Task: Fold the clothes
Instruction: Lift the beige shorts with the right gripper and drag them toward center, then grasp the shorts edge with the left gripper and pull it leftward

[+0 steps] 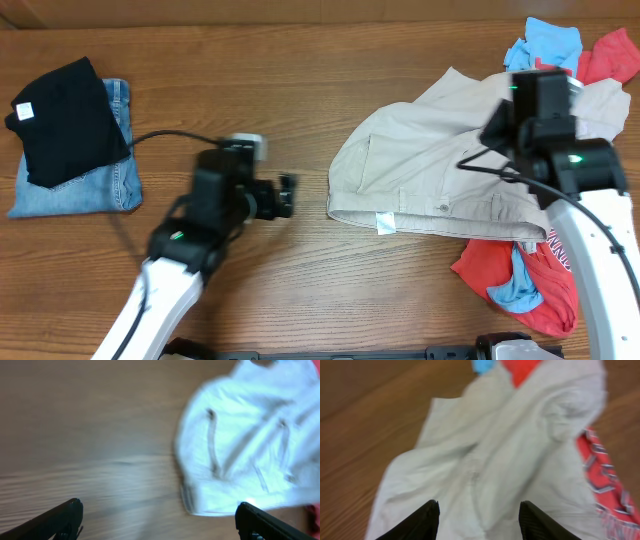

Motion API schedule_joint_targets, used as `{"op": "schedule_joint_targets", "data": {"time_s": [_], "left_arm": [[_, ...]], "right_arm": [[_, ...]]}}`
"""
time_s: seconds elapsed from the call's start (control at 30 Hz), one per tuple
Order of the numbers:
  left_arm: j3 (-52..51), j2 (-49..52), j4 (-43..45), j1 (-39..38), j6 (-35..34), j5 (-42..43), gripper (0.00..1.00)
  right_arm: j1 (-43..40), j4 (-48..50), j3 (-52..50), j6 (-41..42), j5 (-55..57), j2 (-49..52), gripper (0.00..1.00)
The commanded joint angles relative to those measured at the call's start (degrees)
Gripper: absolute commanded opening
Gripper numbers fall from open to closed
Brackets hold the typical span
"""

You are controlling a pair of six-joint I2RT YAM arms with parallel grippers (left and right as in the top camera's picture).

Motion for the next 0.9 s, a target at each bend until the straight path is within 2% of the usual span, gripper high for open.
{"op": "schedule_joint_targets", "data": {"time_s": [0.0,0.1,0.33,0.5,0.57,0.6,0.63,0.73,0.77,0.8,0.87], "left_arm": [[1.25,7.39,4.33,-3.54,-9.94,7.80,1.00],[1.25,14.86,11.39,-4.85,-16.00,13.25,1.00],[1.25,26.84,22.23,-5.84,-22.32,16.26,1.00],[1.25,32.57,25.46,-6.14,-28.65,18.67,0.99],[1.25,34.21,26.36,-6.67,-28.74,18.84,0.94],[1.25,34.95,26.73,-7.04,-29.31,19.10,0.88],[1.25,35.45,26.97,-7.39,-29.92,19.26,0.76],[1.25,36.09,27.61,-8.52,-30.16,20.04,0.30],[1.27,36.04,27.85,-8.72,-30.08,20.28,0.09],[1.31,35.93,28.02,-8.72,-30.10,20.90,0.04],[1.92,35.19,27.96,-8.24,-29.38,22.58,0.04]], "right_arm": [[-3.93,-1.90,0.81,-1.03,0.74,-0.44,0.56],[-7.10,-3.74,0.81,-1.46,0.72,-0.44,0.56],[-8.74,-4.57,0.79,-1.84,0.76,-0.44,0.56],[-8.74,-4.55,0.79,-1.81,0.76,-0.44,0.56],[-8.74,-4.57,0.79,-1.81,0.74,-0.44,0.56],[-8.74,-4.57,0.79,-1.81,0.74,-0.44,0.56],[-8.74,-4.57,0.79,-1.81,0.74,-0.44,0.56],[-8.74,-4.66,0.79,-1.81,0.76,-0.44,0.56],[-8.74,-4.68,0.79,-1.81,0.76,-0.44,0.56],[-8.74,-4.68,0.79,-1.81,0.76,-0.44,0.56],[-8.74,-4.68,0.76,-1.81,0.76,-0.44,0.56]]}}
